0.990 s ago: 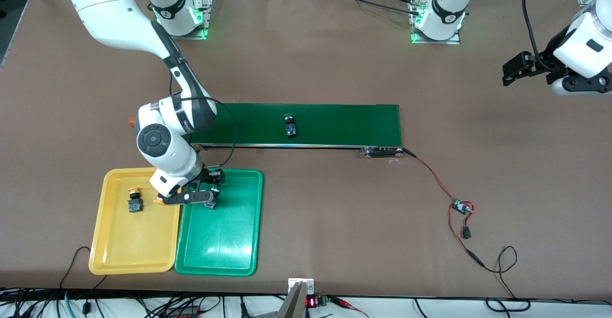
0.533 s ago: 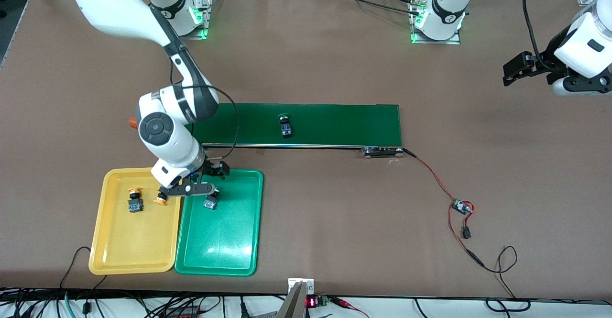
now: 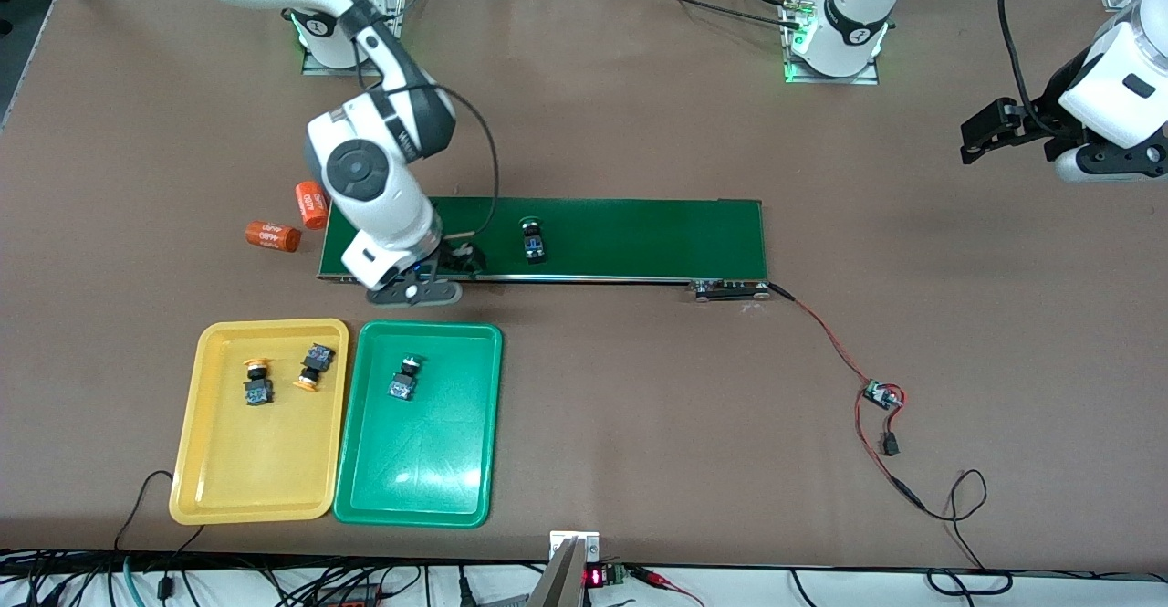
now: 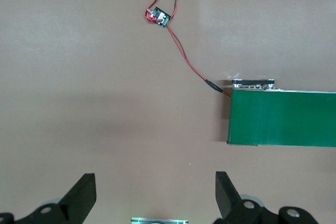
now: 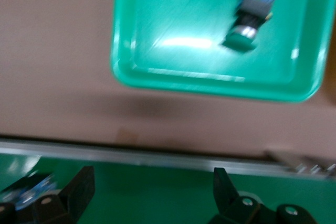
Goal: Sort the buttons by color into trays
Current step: 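Return the right gripper to the belt and grasp the next button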
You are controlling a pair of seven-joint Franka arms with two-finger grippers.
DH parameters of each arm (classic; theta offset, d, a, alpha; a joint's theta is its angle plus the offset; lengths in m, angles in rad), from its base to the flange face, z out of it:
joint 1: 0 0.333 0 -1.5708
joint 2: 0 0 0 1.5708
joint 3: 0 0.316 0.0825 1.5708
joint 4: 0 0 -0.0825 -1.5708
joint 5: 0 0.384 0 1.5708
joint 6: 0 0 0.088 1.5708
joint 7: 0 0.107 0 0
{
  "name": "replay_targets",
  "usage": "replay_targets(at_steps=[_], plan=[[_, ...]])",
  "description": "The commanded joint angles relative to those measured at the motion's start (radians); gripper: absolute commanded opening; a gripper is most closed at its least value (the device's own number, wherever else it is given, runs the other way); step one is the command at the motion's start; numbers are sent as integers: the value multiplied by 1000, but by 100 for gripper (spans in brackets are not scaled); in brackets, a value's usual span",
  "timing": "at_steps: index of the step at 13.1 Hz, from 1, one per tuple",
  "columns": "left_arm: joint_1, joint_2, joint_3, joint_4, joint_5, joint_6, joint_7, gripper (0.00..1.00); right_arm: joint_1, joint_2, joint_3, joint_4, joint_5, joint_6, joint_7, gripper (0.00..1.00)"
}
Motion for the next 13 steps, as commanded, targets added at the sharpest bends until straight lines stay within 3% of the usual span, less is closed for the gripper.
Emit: replay_targets(at_steps=[1,13], plan=[[-3,9,-2,34,10,-26,23,100,-7,-35,59,-44,1,6,78,100],[-3,9,-2,35,8,-44,26,100,44,40,81,-42,-12,26,187,100]])
